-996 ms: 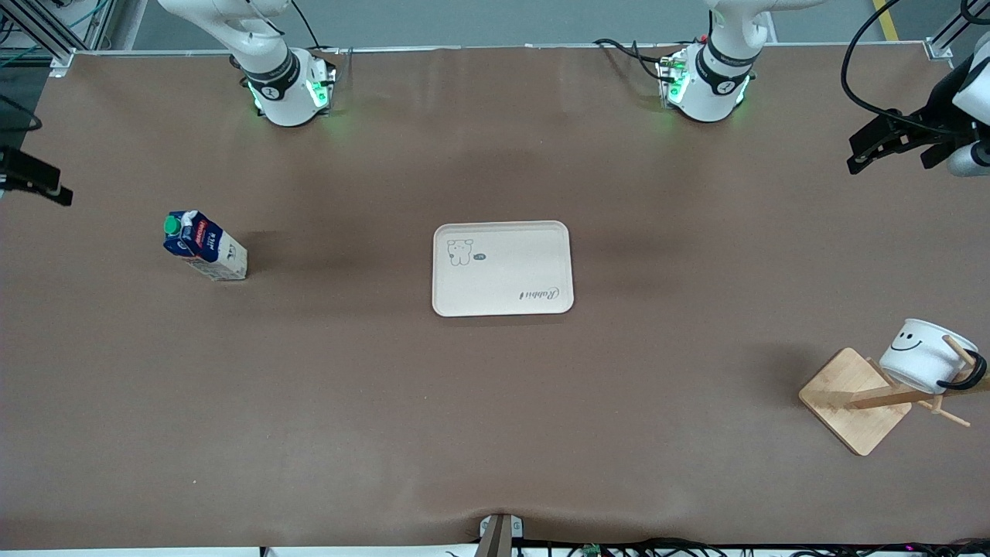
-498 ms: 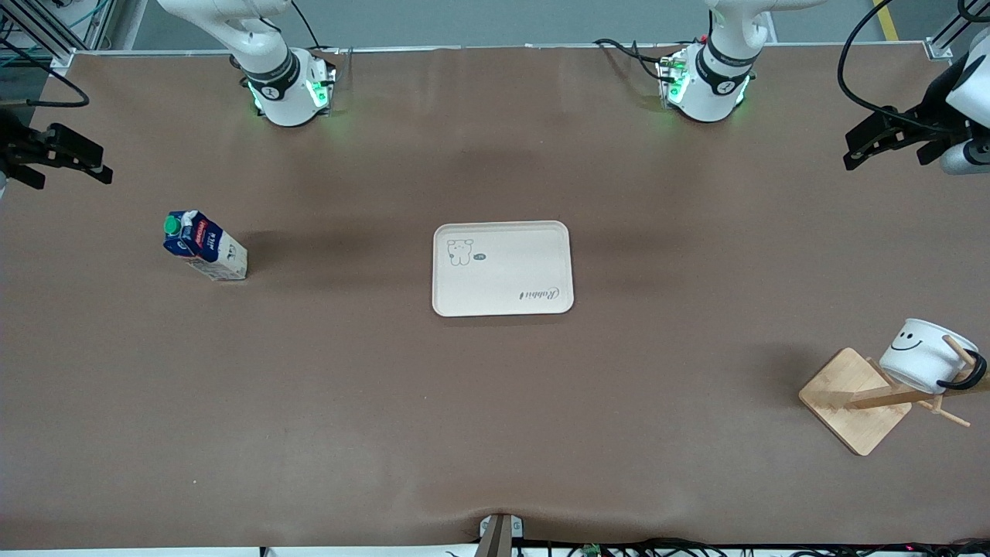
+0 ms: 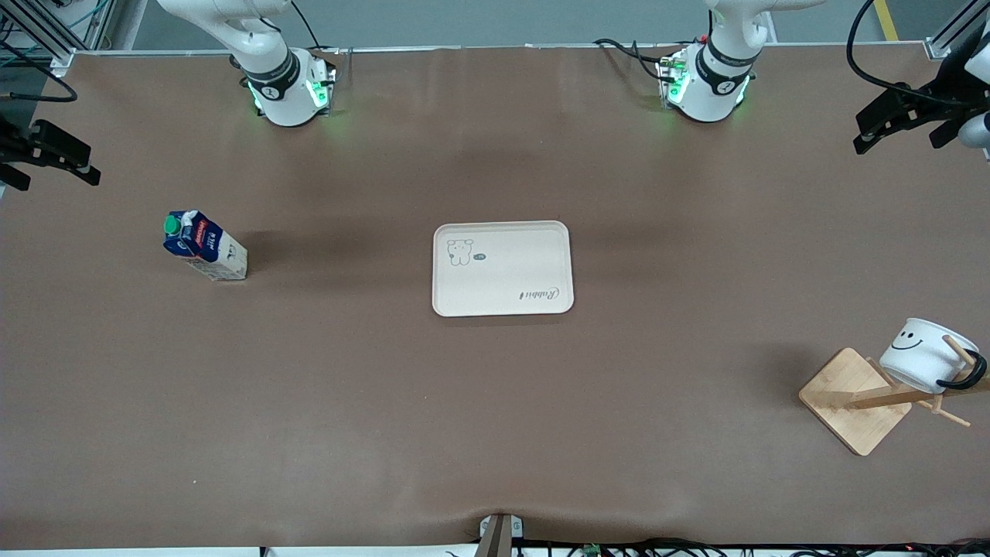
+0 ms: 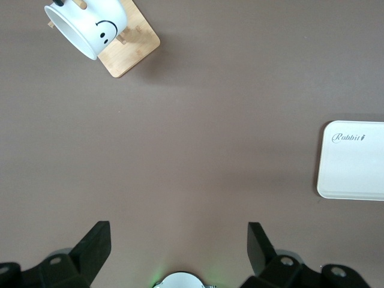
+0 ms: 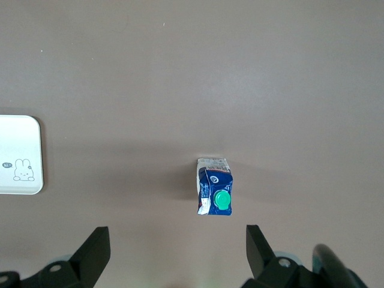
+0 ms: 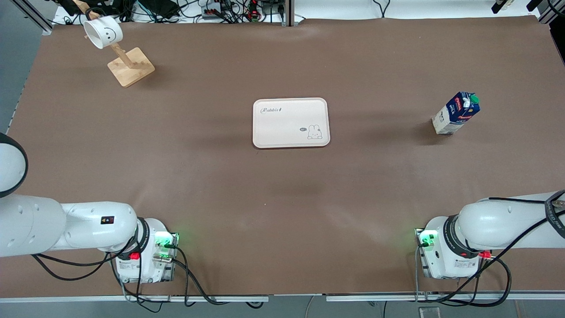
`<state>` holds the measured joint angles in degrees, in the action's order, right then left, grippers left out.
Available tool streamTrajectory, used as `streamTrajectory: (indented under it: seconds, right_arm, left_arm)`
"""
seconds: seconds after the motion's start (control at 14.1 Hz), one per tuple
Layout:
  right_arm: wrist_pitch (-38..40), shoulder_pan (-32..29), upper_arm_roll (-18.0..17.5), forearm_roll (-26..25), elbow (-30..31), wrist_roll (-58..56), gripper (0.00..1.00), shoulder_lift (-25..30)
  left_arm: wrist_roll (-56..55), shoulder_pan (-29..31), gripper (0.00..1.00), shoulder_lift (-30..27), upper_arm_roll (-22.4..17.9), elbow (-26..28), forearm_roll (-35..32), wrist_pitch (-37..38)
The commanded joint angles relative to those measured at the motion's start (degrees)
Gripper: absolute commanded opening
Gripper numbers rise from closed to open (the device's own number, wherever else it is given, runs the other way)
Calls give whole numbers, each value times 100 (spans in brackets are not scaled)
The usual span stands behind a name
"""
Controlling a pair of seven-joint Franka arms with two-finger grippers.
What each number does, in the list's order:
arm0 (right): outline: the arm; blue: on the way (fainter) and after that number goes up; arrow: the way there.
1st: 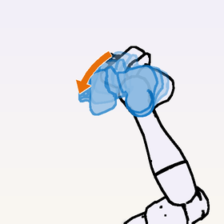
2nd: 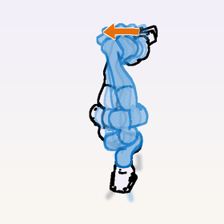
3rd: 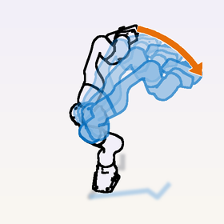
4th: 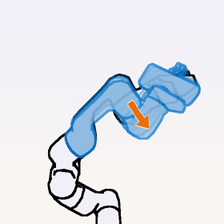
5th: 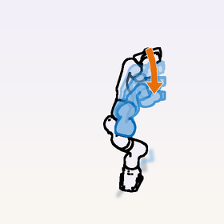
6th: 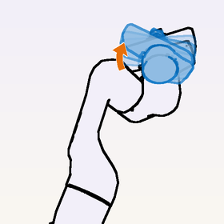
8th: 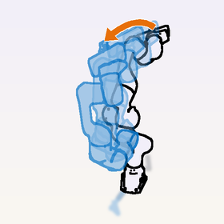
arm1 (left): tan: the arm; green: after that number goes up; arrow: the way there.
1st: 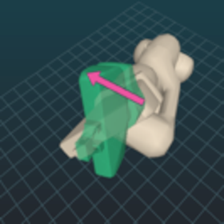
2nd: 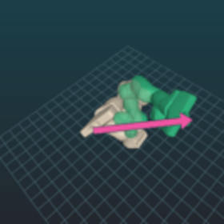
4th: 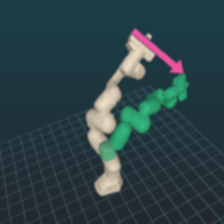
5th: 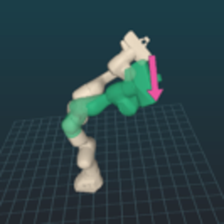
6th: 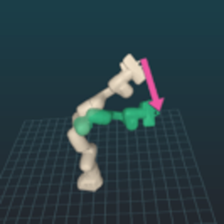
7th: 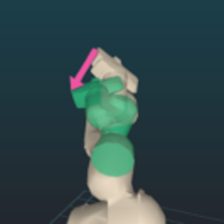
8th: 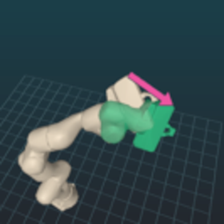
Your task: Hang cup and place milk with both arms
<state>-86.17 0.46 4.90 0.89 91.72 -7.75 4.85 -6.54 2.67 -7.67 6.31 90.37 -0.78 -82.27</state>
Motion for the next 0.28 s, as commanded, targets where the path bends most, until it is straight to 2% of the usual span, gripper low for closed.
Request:
streamTrajectory:
  seconds: [0.0,0.21]
  right_arm:
    - [57,7,3,-63,-137,-43,100,-80]
    - [57,-2,3,-63,-137,-34,100,-80]
  left_arm:
    - [65,-4,100,160,-34,-221,-98,80]
    - [13,-30,100,240,-25,-300,-116,80]
